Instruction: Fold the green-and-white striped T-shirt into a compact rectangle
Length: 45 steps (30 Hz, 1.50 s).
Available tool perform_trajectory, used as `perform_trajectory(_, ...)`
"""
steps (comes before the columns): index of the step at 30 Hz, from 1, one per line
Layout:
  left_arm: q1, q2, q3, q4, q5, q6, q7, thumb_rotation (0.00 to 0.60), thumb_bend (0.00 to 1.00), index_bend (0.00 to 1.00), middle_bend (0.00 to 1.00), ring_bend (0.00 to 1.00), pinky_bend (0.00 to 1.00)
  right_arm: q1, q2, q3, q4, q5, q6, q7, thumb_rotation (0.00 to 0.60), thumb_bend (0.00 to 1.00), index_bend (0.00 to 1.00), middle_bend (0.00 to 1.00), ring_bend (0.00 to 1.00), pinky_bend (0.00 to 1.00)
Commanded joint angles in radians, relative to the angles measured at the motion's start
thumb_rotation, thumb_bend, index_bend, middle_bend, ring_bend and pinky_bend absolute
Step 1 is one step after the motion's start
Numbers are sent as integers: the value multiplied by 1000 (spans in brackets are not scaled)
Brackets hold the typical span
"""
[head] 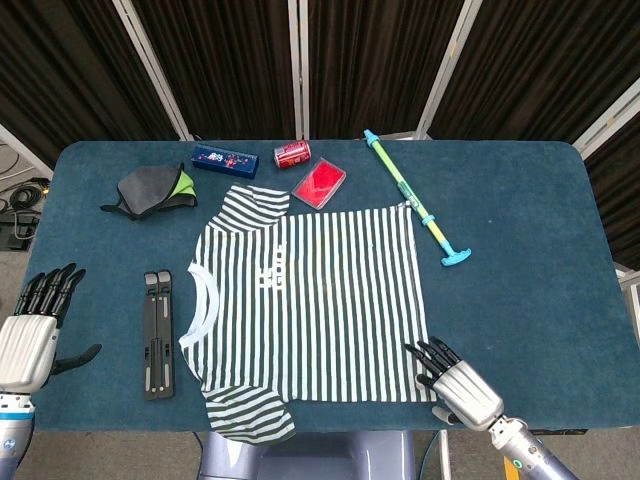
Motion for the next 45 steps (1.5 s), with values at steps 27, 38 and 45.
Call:
perform_trajectory(27, -4, -2, 0, 1, -6, -4, 1, 600, 0, 0, 0, 0, 0, 45, -137, -37, 176, 27, -13, -14, 600, 149, 497, 22, 0, 0)
perform_trajectory(38, -6, -3, 2, 3, -6, -7, -1, 600, 0, 0, 0, 0, 0, 54, -147, -31, 197, 51, 2, -19, 600, 192, 500, 22, 0, 0)
perform_trajectory(45, -7, -6, 2, 4, -9, -8, 5, 600, 0, 0, 0, 0, 0, 59, -148, -33, 200, 60, 13, -21, 600, 256, 495, 21, 0, 0)
